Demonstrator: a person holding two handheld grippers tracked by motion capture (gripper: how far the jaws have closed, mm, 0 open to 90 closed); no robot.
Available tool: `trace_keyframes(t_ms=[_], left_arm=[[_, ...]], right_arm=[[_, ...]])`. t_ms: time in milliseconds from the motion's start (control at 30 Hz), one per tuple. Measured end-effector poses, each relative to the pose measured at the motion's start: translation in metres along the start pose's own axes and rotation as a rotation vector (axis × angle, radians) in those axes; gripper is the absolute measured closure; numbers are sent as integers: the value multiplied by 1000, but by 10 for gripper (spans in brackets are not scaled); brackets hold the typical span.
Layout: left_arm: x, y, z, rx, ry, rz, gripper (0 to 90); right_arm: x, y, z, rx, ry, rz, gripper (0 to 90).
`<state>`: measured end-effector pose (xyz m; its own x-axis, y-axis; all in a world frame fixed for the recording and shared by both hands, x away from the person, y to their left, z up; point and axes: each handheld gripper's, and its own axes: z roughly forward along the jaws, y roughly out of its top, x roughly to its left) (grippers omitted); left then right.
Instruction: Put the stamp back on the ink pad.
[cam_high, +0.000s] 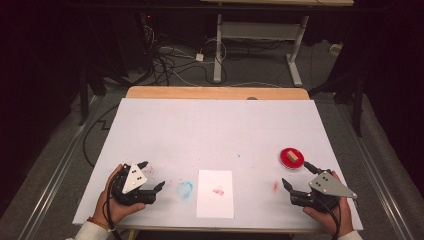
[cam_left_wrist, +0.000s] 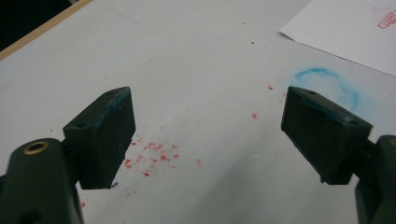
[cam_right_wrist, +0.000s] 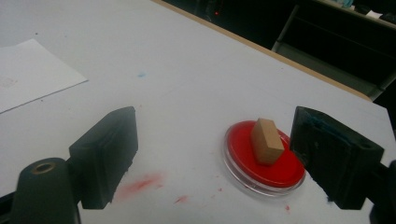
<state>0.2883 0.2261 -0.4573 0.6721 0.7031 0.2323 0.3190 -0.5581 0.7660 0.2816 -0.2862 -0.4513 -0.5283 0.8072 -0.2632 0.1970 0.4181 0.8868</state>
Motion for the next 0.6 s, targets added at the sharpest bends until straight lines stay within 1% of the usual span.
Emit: trace_keyframes(t_ms=[167,233,333,400,467,600], left_arm=[[-1,1,0,3,2,8,169],[-2,2,1,3,3,12,169],[-3,2,1,3,2,20,169],[-3,2,1,2,1,22,169],[-3,0,1,8,0,24,169],[-4,1,0,2,0,26,169]], right_arm=[[3,-5,0,23,13,-8,161],[3,-5,-1,18,13,1,161],[4,-4,-1,10,11,-1,161],[5,-4,-1,17,15,-6,160],[5,-3,-3,4,15,-8,161],[9,-2,-4,7,17,-21,161]])
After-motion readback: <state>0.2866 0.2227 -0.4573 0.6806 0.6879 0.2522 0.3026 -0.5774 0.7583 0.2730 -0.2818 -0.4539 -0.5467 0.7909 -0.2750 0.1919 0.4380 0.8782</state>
